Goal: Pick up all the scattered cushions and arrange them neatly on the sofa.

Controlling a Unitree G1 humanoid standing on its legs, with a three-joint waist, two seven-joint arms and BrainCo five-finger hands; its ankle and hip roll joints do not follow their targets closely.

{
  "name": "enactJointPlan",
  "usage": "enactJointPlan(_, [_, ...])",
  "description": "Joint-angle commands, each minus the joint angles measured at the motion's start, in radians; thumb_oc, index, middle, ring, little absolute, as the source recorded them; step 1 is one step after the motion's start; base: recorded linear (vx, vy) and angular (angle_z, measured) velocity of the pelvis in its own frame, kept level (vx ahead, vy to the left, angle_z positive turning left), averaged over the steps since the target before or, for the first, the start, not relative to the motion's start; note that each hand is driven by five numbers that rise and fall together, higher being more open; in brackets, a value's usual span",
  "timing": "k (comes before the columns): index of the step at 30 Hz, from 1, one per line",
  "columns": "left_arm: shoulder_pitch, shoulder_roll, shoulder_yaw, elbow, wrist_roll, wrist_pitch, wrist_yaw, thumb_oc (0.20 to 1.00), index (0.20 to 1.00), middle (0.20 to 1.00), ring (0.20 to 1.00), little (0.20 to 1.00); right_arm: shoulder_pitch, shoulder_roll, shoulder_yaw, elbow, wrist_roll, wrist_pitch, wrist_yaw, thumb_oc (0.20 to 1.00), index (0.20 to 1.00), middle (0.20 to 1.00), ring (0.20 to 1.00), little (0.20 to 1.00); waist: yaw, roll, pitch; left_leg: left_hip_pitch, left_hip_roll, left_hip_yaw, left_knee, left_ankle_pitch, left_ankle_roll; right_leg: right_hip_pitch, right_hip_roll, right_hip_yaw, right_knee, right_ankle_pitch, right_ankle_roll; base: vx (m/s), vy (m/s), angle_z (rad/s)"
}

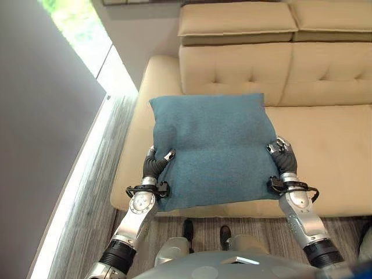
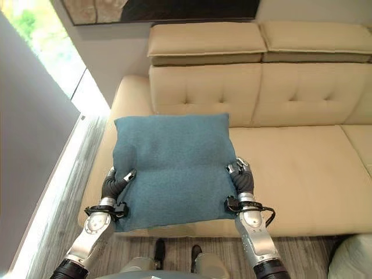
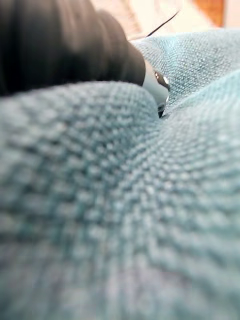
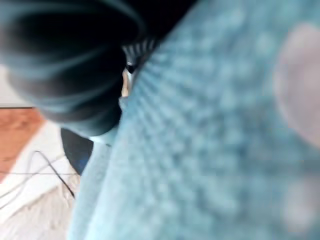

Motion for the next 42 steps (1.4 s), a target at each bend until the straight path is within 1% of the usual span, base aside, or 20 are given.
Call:
enactJointPlan(1, [-0.062,0.036,0.006,-0.156,0.040,-0.089,-0.010,0.200,0.200,0.200,0.200,0.200,-0.051,0.016,-0.009,-0.164,-0.072,-0.105,0.017,0.200,0.200,0.200,0.200,0.200,0.007,-0.037,-0.030,0.065,-0.066,0.011,0.056,-0.218,0.050,0.056,-0.037,0.030,-0.175,0.132,0.098,-0.02,0.289,-0.28])
enactJointPlan(5, [-0.048,0.045,0.004,-0.192,0.033,-0.089,-0.017,0.200,0.200,0.200,0.200,0.200,-0.051,0.016,-0.003,-0.178,-0.095,-0.095,0.019,0.200,0.200,0.200,0.200,0.200,0.012,-0.026,-0.012,0.075,-0.074,0.037,0.038,-0.208,0.071,0.007,-0.039,0.056,-0.089,0.128,0.115,-0.13,0.180,-1.20])
enactJointPlan(6, [-0.044,0.060,0.005,-0.196,0.030,-0.087,-0.030,0.200,0.200,0.200,0.200,0.200,-0.043,0.020,-0.005,-0.177,-0.100,-0.090,0.026,0.200,0.200,0.200,0.200,0.200,0.007,-0.022,0.014,0.077,-0.074,0.045,0.038,-0.204,0.084,-0.033,-0.035,0.077,-0.012,0.111,0.135,-0.12,0.017,-0.81])
enactJointPlan(7, [-0.040,0.063,0.003,-0.188,0.020,-0.086,-0.039,0.200,0.200,0.200,0.200,0.200,-0.033,0.027,-0.010,-0.175,-0.105,-0.085,0.025,0.200,0.200,0.200,0.200,0.200,0.004,-0.019,0.022,0.080,-0.070,0.042,0.040,-0.206,0.088,-0.047,-0.055,0.087,-0.001,0.112,0.139,-0.14,-0.056,-0.20])
enactJointPlan(9, [-0.051,0.067,0.002,-0.188,0.015,-0.084,-0.036,0.200,0.200,0.200,0.200,0.200,-0.052,0.031,-0.001,-0.176,-0.108,-0.080,0.027,0.200,0.200,0.200,0.200,0.200,0.012,-0.012,0.033,0.078,-0.048,0.055,0.046,-0.213,0.079,-0.076,-0.115,0.022,-0.028,0.141,0.137,0.00,-0.227,-0.02])
enactJointPlan(11, [-0.047,0.065,0.015,-0.192,0.012,-0.090,-0.031,0.200,0.200,0.200,0.200,0.200,-0.065,0.028,0.011,-0.182,-0.120,-0.080,0.027,0.200,0.200,0.200,0.200,0.200,0.036,-0.023,0.027,0.079,-0.037,0.080,0.067,-0.230,0.065,-0.046,-0.159,-0.054,-0.072,0.145,0.138,0.08,-0.260,-0.38])
enactJointPlan(14, [-0.036,0.054,0.023,-0.189,-0.010,-0.095,-0.036,0.200,0.200,0.200,0.200,0.200,-0.056,0.015,0.006,-0.183,-0.135,-0.075,0.024,0.200,0.200,0.200,0.200,0.200,0.044,-0.039,0.017,0.080,-0.010,0.077,0.088,-0.239,0.044,-0.018,-0.151,-0.060,-0.086,0.138,0.133,0.10,-0.282,-0.38])
enactJointPlan(16, [-0.036,0.037,0.008,-0.179,-0.025,-0.093,-0.037,0.200,0.200,0.200,0.200,0.200,-0.037,-0.002,-0.011,-0.194,-0.143,-0.077,0.010,0.200,0.200,0.200,0.200,0.200,0.036,-0.048,0.019,0.069,0.026,0.058,0.145,-0.247,0.012,0.016,-0.119,-0.060,-0.099,0.117,0.105,0.13,-0.409,0.39])
enactJointPlan(20, [-0.059,0.017,-0.014,-0.163,-0.040,-0.090,-0.043,0.200,0.200,0.200,0.200,0.200,-0.031,-0.028,-0.036,-0.191,-0.149,-0.076,-0.005,0.200,0.200,0.200,0.200,0.200,0.018,-0.052,0.047,-0.015,0.046,0.048,0.304,-0.212,-0.019,0.067,-0.091,-0.090,-0.138,0.097,0.066,0.05,-0.286,0.37])
enactJointPlan(22, [-0.063,0.016,-0.019,-0.165,-0.040,-0.087,-0.047,0.200,0.200,0.200,0.200,0.200,-0.029,-0.029,-0.038,-0.186,-0.143,-0.073,-0.006,0.200,0.200,0.200,0.200,0.200,0.021,-0.050,0.054,-0.045,0.006,0.020,0.314,-0.221,-0.012,0.075,-0.089,-0.088,-0.149,0.092,0.062,0.04,-0.088,0.16])
enactJointPlan(24, [-0.062,0.014,-0.024,-0.159,-0.036,-0.081,-0.054,0.200,0.200,0.200,0.200,0.200,-0.024,-0.026,-0.041,-0.178,-0.133,-0.071,-0.002,0.200,0.200,0.200,0.200,0.200,0.018,-0.052,0.050,-0.065,-0.036,0.011,0.272,-0.231,0.001,0.083,-0.081,-0.090,-0.159,0.089,0.063,0.09,-0.050,0.10])
enactJointPlan(26, [-0.057,0.019,-0.021,-0.154,-0.034,-0.071,-0.060,0.200,0.200,0.200,0.200,0.200,-0.016,-0.024,-0.046,-0.177,-0.124,-0.067,0.000,0.200,0.200,0.200,0.200,0.200,0.021,-0.050,0.046,-0.078,-0.055,0.025,0.217,-0.203,0.007,0.095,-0.075,-0.094,-0.168,0.087,0.064,0.13,-0.002,0.11])
enactJointPlan(27, [-0.058,0.023,-0.017,-0.156,-0.030,-0.064,-0.059,0.200,0.200,0.200,0.200,0.200,-0.016,-0.016,-0.051,-0.175,-0.116,-0.069,-0.005,0.200,0.200,0.200,0.200,0.200,0.030,-0.046,0.052,-0.118,-0.077,0.032,0.190,-0.164,0.009,0.108,-0.060,-0.087,-0.173,0.083,0.063,0.13,0.024,0.11])
enactJointPlan(29, [-0.056,0.021,-0.006,-0.161,-0.037,-0.068,-0.059,0.200,0.200,0.200,0.200,0.200,-0.019,-0.002,-0.053,-0.178,-0.114,-0.068,-0.010,0.200,0.200,0.200,0.200,0.200,0.039,-0.042,0.045,-0.129,-0.074,0.055,0.173,-0.152,0.010,0.115,-0.050,-0.076,-0.170,0.062,0.064,0.23,0.118,0.00])
enactJointPlan(32, [-0.047,0.027,-0.001,-0.167,-0.039,-0.060,-0.061,0.200,0.200,0.200,0.200,0.200,-0.024,0.020,-0.041,-0.178,-0.113,-0.059,0.003,0.200,0.200,0.200,0.200,0.200,0.049,-0.039,0.024,-0.082,-0.079,0.052,0.144,-0.161,0.034,0.134,-0.071,-0.069,-0.130,0.031,0.077,0.25,0.172,-0.22])
enactJointPlan(33, [-0.045,0.033,0.002,-0.171,-0.039,-0.061,-0.062,0.200,0.200,0.200,0.200,0.200,-0.029,0.026,-0.037,-0.179,-0.110,-0.059,0.007,0.200,0.200,0.200,0.200,0.200,0.056,-0.039,0.022,-0.075,-0.081,0.056,0.140,-0.166,0.042,0.128,-0.079,-0.063,-0.098,0.022,0.084,0.17,0.212,-0.21])
enactJointPlan(35, [-0.042,0.049,0.015,-0.187,-0.035,-0.062,-0.064,0.200,0.200,0.200,0.200,0.200,-0.044,0.044,-0.026,-0.187,-0.104,-0.060,0.024,0.200,0.200,0.200,0.200,0.200,0.067,-0.031,0.031,-0.051,-0.084,0.064,0.139,-0.182,0.069,0.078,-0.103,-0.052,0.041,0.014,0.108,0.13,0.192,-0.25])
enactJointPlan(38, [-0.041,0.059,0.024,-0.192,-0.029,-0.066,-0.061,0.200,0.200,0.200,0.200,0.200,-0.045,0.054,-0.025,-0.191,-0.104,-0.062,0.033,0.200,0.200,0.200,0.200,0.200,0.058,-0.019,0.047,-0.035,-0.091,0.049,0.147,-0.198,0.088,0.003,-0.108,-0.028,0.170,0.034,0.124,0.06,0.098,-0.02])
enactJointPlan(40, [-0.043,0.054,0.022,-0.188,-0.022,-0.068,-0.060,0.200,0.200,0.200,0.200,0.200,-0.041,0.054,-0.030,-0.192,-0.106,-0.061,0.034,0.200,0.200,0.200,0.200,0.200,0.044,-0.011,0.047,-0.011,-0.098,0.027,0.131,-0.201,0.090,-0.024,-0.099,-0.002,0.146,0.041,0.119,0.13,0.040,0.23])
enactJointPlan(42, [-0.043,0.045,0.021,-0.185,-0.022,-0.073,-0.064,0.200,0.200,0.200,0.200,0.200,-0.044,0.049,-0.039,-0.180,-0.114,-0.059,0.030,0.200,0.200,0.200,0.200,0.200,0.022,-0.003,0.051,0.032,-0.099,-0.003,0.090,-0.202,0.084,-0.064,-0.100,0.028,0.034,0.088,0.123,0.20,-0.048,0.22])
